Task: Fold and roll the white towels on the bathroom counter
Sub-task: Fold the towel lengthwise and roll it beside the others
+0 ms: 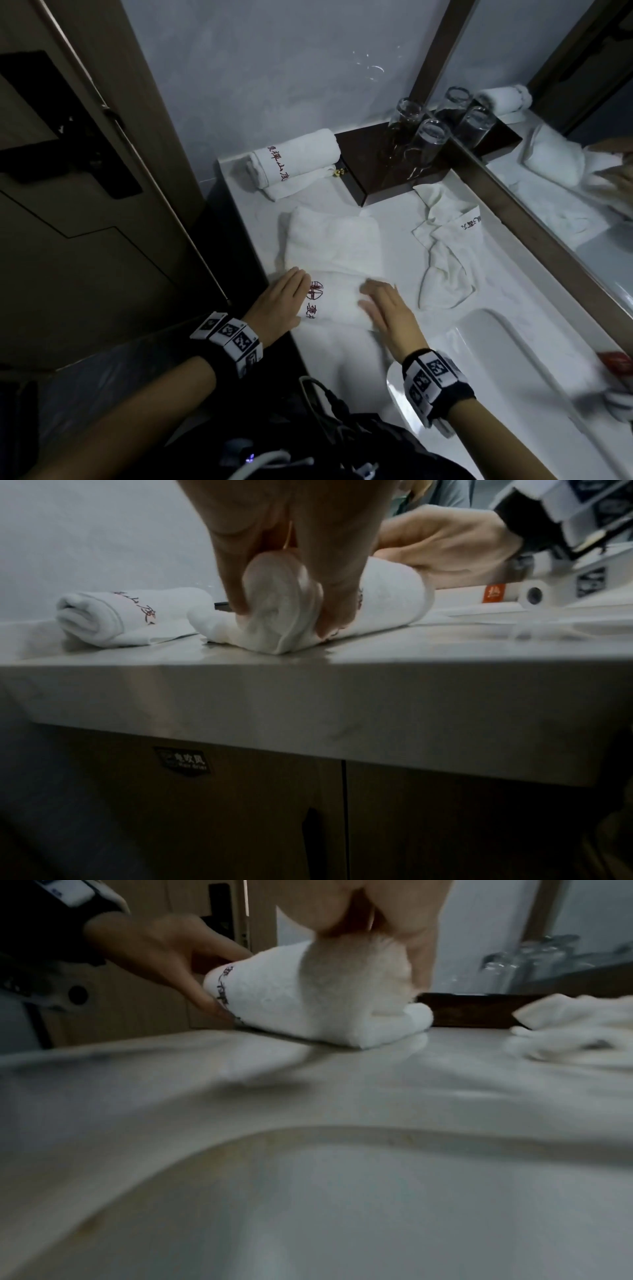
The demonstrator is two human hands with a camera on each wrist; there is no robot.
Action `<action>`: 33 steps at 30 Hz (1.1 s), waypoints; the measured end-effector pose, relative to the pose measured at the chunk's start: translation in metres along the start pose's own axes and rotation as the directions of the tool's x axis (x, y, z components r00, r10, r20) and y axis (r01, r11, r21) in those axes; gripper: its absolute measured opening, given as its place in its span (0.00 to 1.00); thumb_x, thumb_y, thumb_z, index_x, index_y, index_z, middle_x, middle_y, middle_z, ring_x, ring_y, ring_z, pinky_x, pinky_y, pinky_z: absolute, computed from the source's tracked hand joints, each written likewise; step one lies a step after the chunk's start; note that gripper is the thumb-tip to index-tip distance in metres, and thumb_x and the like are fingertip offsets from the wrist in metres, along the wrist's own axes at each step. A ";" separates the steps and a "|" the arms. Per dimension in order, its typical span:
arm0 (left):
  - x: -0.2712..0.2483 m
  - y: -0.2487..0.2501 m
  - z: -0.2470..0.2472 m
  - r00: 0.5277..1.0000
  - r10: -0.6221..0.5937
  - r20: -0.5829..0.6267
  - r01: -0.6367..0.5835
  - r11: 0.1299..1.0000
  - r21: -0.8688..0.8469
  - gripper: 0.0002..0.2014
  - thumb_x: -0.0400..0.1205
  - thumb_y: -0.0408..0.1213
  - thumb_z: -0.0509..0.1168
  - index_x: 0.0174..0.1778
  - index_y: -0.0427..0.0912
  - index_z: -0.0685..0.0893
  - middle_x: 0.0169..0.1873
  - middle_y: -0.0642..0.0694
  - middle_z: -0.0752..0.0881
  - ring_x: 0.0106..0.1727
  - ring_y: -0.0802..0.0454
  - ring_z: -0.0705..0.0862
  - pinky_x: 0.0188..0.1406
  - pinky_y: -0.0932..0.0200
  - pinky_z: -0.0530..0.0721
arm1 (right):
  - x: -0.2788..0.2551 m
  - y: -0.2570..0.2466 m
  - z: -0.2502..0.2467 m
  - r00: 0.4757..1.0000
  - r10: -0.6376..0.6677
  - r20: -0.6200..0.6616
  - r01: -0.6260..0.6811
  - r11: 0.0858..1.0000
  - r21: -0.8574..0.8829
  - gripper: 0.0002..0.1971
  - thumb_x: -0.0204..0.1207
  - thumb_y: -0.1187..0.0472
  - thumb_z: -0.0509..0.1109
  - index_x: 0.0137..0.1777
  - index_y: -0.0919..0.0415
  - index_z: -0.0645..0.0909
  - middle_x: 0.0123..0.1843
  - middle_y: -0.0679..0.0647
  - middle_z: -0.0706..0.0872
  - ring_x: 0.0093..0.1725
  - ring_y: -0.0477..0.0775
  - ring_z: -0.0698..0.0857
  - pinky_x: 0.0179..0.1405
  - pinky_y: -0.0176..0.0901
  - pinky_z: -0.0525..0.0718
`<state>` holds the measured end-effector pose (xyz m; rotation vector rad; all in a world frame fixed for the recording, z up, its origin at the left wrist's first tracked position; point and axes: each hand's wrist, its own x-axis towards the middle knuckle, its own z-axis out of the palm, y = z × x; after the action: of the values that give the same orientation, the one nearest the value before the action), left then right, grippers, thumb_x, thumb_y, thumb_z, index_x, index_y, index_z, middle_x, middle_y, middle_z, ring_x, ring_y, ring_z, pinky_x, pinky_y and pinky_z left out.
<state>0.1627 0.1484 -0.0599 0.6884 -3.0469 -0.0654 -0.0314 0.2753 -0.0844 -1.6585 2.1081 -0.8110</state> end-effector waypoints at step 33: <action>0.014 -0.063 0.012 0.759 -0.562 0.329 0.576 0.343 -0.742 0.18 0.80 0.49 0.63 0.52 0.36 0.75 0.54 0.36 0.80 0.56 0.41 0.80 0.55 0.54 0.75 | 0.083 -0.027 0.000 0.706 0.700 0.109 -0.707 0.687 0.170 0.32 0.78 0.35 0.53 0.57 0.68 0.74 0.57 0.63 0.82 0.57 0.65 0.80 0.56 0.52 0.73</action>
<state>0.1772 0.0859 -0.0746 1.5288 -2.1170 -1.3839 -0.0324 0.1910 -0.0609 -0.6256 2.2762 -0.6804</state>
